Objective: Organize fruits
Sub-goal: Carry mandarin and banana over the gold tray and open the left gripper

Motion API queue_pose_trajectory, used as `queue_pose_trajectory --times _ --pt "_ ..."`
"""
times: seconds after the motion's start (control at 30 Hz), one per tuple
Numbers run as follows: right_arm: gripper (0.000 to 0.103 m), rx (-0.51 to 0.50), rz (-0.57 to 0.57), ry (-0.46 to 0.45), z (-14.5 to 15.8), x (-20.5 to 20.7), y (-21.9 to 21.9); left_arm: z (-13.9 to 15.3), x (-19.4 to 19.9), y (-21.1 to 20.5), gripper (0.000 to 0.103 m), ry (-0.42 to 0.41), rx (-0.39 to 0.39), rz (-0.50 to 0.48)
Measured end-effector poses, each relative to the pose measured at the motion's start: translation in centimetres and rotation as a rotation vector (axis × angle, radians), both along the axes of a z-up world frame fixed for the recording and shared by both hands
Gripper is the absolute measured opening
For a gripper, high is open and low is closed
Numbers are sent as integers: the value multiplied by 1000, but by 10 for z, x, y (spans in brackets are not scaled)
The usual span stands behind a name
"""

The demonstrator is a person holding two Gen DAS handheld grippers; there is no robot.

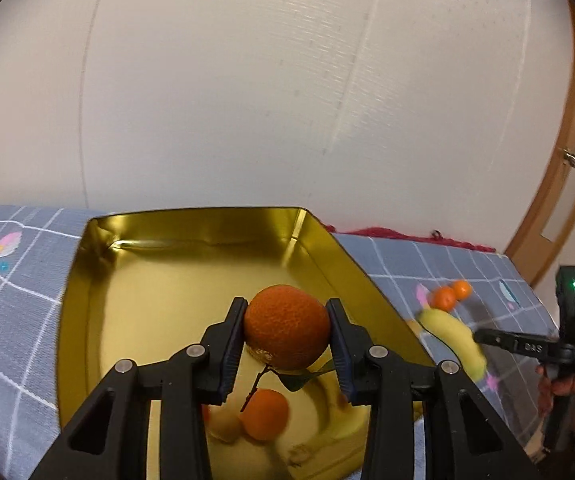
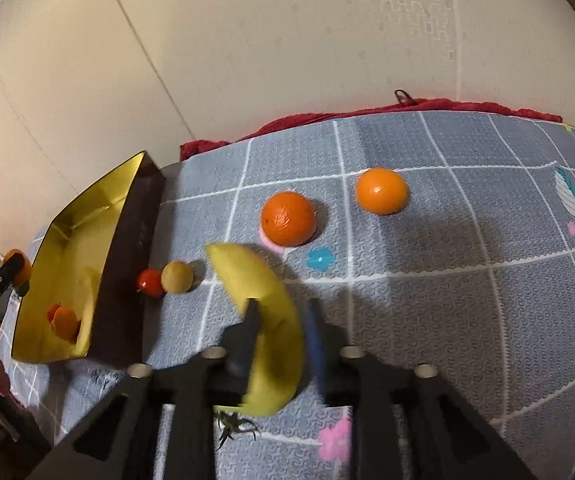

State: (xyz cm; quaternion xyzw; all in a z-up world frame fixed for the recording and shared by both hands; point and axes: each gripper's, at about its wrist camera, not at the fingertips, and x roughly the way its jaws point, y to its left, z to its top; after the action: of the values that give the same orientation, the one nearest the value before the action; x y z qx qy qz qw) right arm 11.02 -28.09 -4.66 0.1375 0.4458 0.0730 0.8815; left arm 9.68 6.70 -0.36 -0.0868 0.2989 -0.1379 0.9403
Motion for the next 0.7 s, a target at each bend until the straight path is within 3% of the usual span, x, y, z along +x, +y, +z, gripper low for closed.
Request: queue_pose_trajectory --times 0.2,0.47,0.7 --pt "41 -25 49 12 -3 3 15 -10 21 25 40 81 -4 89" --pt "40 -290 83 28 -20 18 56 -31 42 45 40 219 3 185" --pt "32 -225 46 25 -20 10 56 -42 53 56 40 286 -21 210"
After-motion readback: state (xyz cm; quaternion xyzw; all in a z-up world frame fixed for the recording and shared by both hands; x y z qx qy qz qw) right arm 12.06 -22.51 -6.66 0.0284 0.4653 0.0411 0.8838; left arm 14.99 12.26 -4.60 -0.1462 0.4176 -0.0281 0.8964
